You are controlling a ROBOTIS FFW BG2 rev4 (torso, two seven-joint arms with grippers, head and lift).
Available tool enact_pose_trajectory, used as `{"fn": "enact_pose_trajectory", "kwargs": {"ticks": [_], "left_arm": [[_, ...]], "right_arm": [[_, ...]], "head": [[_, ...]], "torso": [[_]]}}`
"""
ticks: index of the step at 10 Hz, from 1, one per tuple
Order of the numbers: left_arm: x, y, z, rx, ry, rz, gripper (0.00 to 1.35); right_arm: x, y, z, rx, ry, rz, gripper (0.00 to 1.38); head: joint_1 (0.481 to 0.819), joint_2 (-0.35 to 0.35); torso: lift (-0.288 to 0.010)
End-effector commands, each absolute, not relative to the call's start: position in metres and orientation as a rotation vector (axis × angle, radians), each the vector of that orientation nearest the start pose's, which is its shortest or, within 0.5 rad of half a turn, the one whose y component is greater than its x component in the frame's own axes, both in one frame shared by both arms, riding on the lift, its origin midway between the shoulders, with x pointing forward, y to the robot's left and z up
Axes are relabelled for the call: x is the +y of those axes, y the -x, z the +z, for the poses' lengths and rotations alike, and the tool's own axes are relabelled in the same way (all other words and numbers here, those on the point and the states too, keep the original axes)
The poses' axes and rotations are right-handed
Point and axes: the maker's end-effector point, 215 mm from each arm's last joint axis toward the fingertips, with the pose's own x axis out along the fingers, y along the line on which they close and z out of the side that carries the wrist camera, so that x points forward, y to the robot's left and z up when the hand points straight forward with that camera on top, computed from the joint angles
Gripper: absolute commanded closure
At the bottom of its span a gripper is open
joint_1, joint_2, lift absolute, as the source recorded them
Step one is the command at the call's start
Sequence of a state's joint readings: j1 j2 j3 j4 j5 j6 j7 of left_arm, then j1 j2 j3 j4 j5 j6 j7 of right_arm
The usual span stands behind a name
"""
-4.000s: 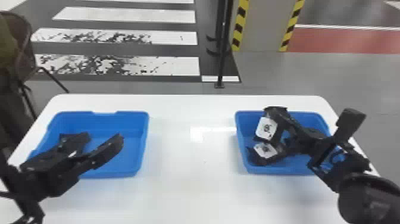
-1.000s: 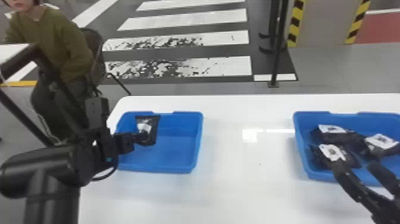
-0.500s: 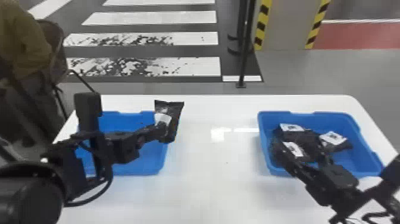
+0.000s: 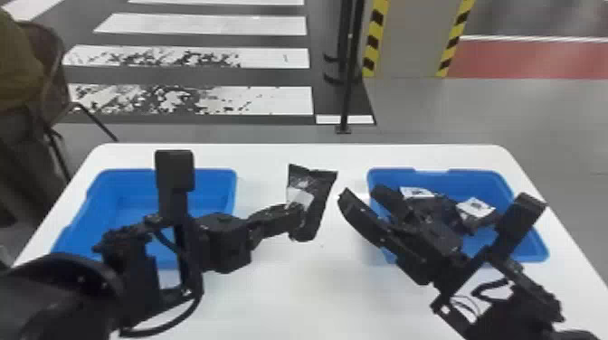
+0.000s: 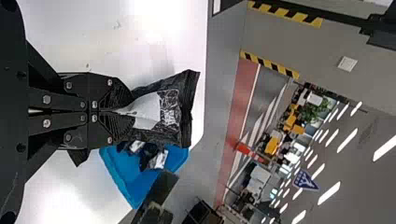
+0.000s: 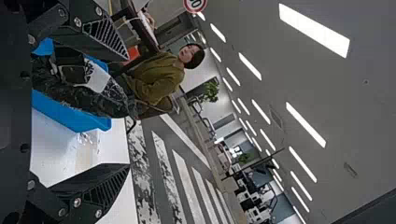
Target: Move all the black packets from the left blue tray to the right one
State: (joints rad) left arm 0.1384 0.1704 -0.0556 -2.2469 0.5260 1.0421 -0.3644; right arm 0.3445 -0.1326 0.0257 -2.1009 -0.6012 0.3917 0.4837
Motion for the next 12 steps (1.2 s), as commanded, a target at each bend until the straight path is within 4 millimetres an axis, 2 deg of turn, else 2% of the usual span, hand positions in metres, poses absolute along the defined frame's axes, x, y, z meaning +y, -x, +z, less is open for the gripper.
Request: {"fn": "enact_pose_trajectory", "kwargs": {"ticks": [1, 2, 4, 5, 6, 9, 10, 11, 12], "left_arm": [[0.024, -0.428, -0.31, 0.495, 0.31, -0.831, 1.21], [0.011, -0.42, -0.307, 0.499, 0.316, -0.867, 1.21], [0.0, -0.415, -0.304, 0.499, 0.317, -0.896, 1.21], [0.0, -0.416, -0.303, 0.497, 0.317, -0.897, 1.21], [0.0, -0.416, -0.302, 0.494, 0.317, -0.897, 1.21], [0.0, -0.417, -0.298, 0.48, 0.329, -0.9, 1.2], [-0.002, -0.418, -0.291, 0.453, 0.346, -0.904, 0.99], [0.0, -0.416, -0.29, 0.443, 0.371, -0.901, 0.56], [0.008, -0.418, -0.289, 0.42, 0.392, -0.882, 0.26]], "right_arm": [[-0.082, -0.451, -0.29, 0.119, -0.511, 0.712, 0.23], [-0.082, -0.458, -0.288, 0.114, -0.52, 0.716, 0.23], [-0.071, -0.463, -0.28, 0.106, -0.541, 0.749, 0.26], [-0.062, -0.461, -0.284, 0.127, -0.556, 0.771, 0.67], [-0.06, -0.461, -0.285, 0.132, -0.558, 0.776, 1.27], [-0.057, -0.458, -0.286, 0.136, -0.589, 0.784, 1.28], [-0.057, -0.458, -0.284, 0.133, -0.605, 0.786, 1.28], [-0.059, -0.459, -0.285, 0.129, -0.619, 0.781, 1.28], [-0.068, -0.464, -0.285, 0.122, -0.612, 0.761, 1.28]], "head": [[0.695, -0.041], [0.695, -0.06], [0.695, -0.087], [0.695, -0.093], [0.695, -0.087], [0.695, -0.073], [0.695, -0.073], [0.695, -0.073], [0.695, -0.075]], "torso": [[-0.14], [-0.14], [-0.14], [-0.14], [-0.14], [-0.14], [-0.14], [-0.14], [-0.14]]}}
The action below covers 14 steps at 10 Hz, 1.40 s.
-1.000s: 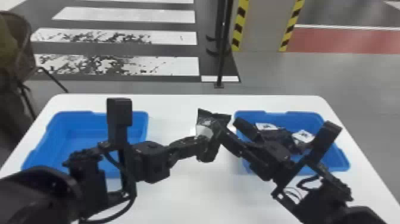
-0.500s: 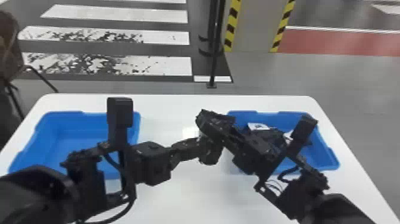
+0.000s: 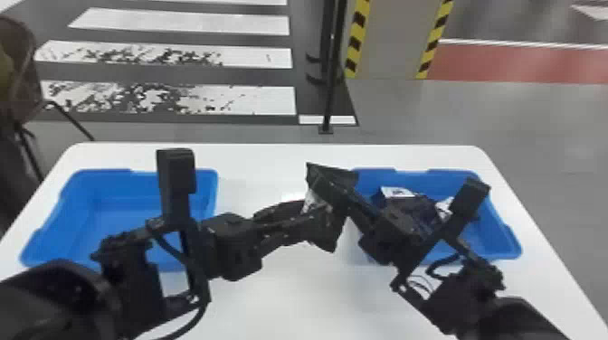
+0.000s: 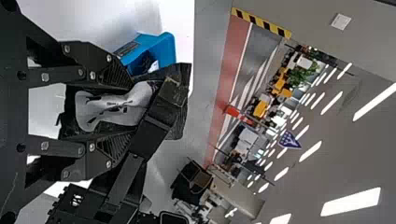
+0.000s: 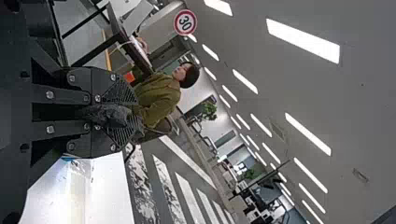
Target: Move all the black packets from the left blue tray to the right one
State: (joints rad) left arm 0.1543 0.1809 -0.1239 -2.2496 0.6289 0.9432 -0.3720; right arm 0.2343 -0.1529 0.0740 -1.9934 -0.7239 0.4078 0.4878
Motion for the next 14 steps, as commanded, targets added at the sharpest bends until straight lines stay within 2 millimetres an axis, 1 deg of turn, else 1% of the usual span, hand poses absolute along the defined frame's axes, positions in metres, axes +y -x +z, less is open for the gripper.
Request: {"fn": "enact_pose_trajectory", "kwargs": {"ticks": [1, 2, 3, 4, 5, 6, 7, 8, 9, 10, 11, 12, 13, 14], "left_arm": [[0.026, -0.421, -0.292, 0.401, 0.413, -0.838, 0.12], [0.051, -0.421, -0.298, 0.379, 0.442, -0.779, 0.12], [0.082, -0.417, -0.3, 0.35, 0.45, -0.7, 0.12], [0.116, -0.415, -0.303, 0.331, 0.441, -0.615, 0.13], [0.142, -0.41, -0.312, 0.33, 0.442, -0.551, 0.13], [0.16, -0.399, -0.319, 0.34, 0.441, -0.506, 0.12], [0.174, -0.389, -0.317, 0.329, 0.433, -0.474, 0.13], [0.191, -0.383, -0.31, 0.295, 0.427, -0.432, 0.12], [0.207, -0.381, -0.297, 0.243, 0.413, -0.393, 0.12], [0.222, -0.379, -0.284, 0.19, 0.386, -0.357, 0.13], [0.236, -0.377, -0.277, 0.149, 0.359, -0.324, 0.12], [0.247, -0.367, -0.283, 0.157, 0.348, -0.29, 0.13], [0.263, -0.357, -0.285, 0.155, 0.307, -0.244, 0.13], [0.276, -0.349, -0.287, 0.15, 0.26, -0.206, 0.13]], "right_arm": [[-0.082, -0.474, -0.294, 0.129, -0.606, 0.732, 1.28], [-0.107, -0.49, -0.304, 0.132, -0.567, 0.678, 1.28], [-0.139, -0.508, -0.316, 0.138, -0.521, 0.611, 1.28], [-0.173, -0.526, -0.322, 0.131, -0.464, 0.539, 1.28], [-0.202, -0.54, -0.332, 0.137, -0.43, 0.477, 1.28], [-0.227, -0.553, -0.346, 0.156, -0.404, 0.424, 1.28], [-0.249, -0.561, -0.36, 0.178, -0.385, 0.377, 1.24], [-0.263, -0.564, -0.378, 0.209, -0.393, 0.339, 1.0], [-0.295, -0.562, -0.387, 0.221, -0.309, 0.27, 0.53], [-0.31, -0.555, -0.385, 0.218, -0.232, 0.223, 0.16], [-0.313, -0.538, -0.377, 0.187, -0.201, 0.194, 0.07], [-0.307, -0.518, -0.372, 0.168, -0.175, 0.189, 0.11], [-0.298, -0.494, -0.357, 0.136, -0.129, 0.199, 0.12], [-0.288, -0.462, -0.348, 0.116, -0.115, 0.205, 0.12]], "head": [[0.695, -0.076], [0.695, -0.074], [0.695, -0.072], [0.695, -0.07], [0.695, -0.07], [0.695, -0.07], [0.695, -0.074], [0.695, -0.079], [0.695, -0.086], [0.695, -0.092], [0.695, -0.104], [0.695, -0.105], [0.695, -0.089], [0.695, -0.075]], "torso": [[-0.14], [-0.14], [-0.14], [-0.14], [-0.14], [-0.14], [-0.14], [-0.14], [-0.14], [-0.14], [-0.14], [-0.14], [-0.14], [-0.14]]}}
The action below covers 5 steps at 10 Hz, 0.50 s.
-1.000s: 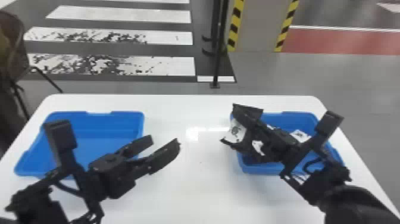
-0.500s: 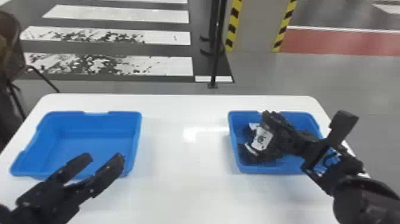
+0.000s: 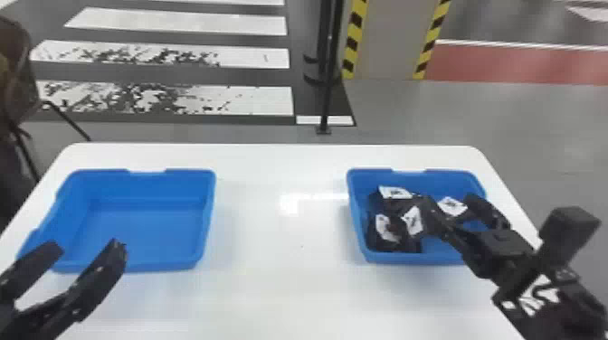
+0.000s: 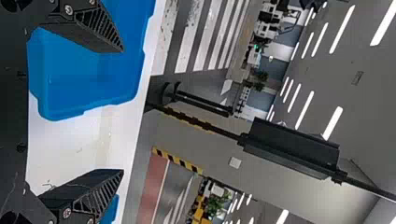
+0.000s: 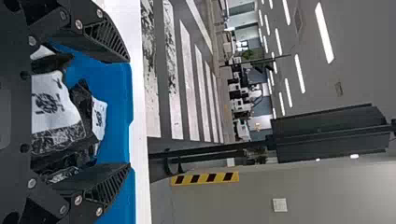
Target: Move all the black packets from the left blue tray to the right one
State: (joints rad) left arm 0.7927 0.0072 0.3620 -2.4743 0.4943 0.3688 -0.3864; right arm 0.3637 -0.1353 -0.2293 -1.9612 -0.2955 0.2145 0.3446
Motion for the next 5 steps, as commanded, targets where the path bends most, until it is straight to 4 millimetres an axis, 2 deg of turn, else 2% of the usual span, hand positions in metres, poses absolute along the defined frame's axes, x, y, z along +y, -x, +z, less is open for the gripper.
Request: {"fn": "enact_pose_trajectory", "kwargs": {"ticks": [1, 3, 4, 5], "left_arm": [[0.284, -0.341, -0.282, 0.128, 0.21, -0.187, 0.13], [0.302, -0.329, -0.286, 0.149, 0.097, -0.14, 0.13], [0.309, -0.327, -0.28, 0.132, 0.053, -0.128, 0.13], [0.308, -0.326, -0.277, 0.121, 0.034, -0.129, 0.13]], "right_arm": [[-0.278, -0.432, -0.333, 0.096, -0.104, 0.202, 0.12], [-0.273, -0.383, -0.298, 0.031, -0.096, 0.156, 0.12], [-0.272, -0.366, -0.288, 0.011, -0.094, 0.141, 0.12], [-0.263, -0.355, -0.293, 0.025, -0.093, 0.147, 0.12]], "head": [[0.695, -0.042], [0.695, 0.004], [0.695, 0.029], [0.695, 0.049]], "torso": [[-0.14], [-0.14], [-0.14], [-0.14]]}}
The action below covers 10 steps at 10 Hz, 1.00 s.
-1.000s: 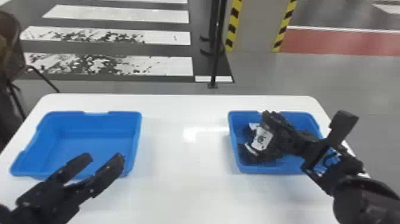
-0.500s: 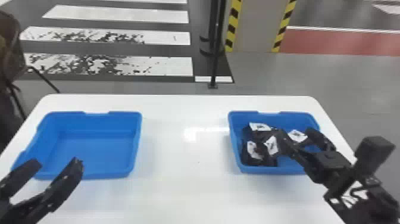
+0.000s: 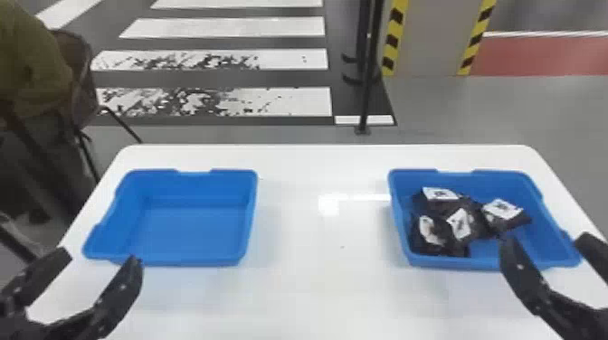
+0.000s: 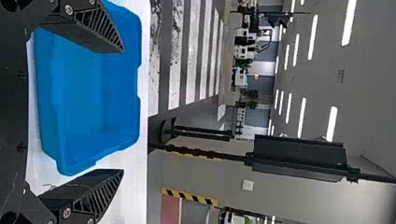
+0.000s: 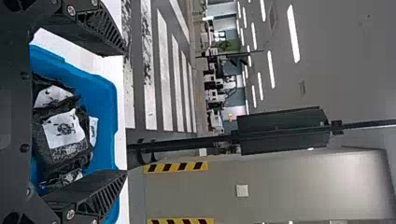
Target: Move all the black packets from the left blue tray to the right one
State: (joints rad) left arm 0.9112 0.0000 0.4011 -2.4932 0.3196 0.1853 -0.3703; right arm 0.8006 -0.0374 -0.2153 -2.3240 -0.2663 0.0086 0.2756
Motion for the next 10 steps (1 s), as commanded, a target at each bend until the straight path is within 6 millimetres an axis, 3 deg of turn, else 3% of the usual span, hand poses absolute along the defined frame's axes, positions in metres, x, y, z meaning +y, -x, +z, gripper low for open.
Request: {"fn": "enact_pose_trajectory", "kwargs": {"ticks": [1, 3, 5, 10], "left_arm": [[0.306, -0.326, -0.28, 0.128, 0.008, -0.132, 0.13], [0.302, -0.332, -0.279, 0.118, 0.002, -0.133, 0.13], [0.293, -0.338, -0.276, 0.103, 0.015, -0.146, 0.13], [0.291, -0.337, -0.293, 0.153, 0.04, -0.148, 0.13]], "right_arm": [[-0.25, -0.35, -0.3, 0.034, -0.099, 0.166, 0.12], [-0.237, -0.353, -0.32, 0.062, -0.132, 0.182, 0.12], [-0.232, -0.357, -0.322, 0.058, -0.147, 0.196, 0.12], [-0.231, -0.358, -0.321, 0.056, -0.163, 0.198, 0.12]], "head": [[0.695, 0.065], [0.695, 0.095], [0.695, 0.106], [0.695, 0.103]], "torso": [[-0.14], [-0.14], [-0.14], [-0.14]]}}
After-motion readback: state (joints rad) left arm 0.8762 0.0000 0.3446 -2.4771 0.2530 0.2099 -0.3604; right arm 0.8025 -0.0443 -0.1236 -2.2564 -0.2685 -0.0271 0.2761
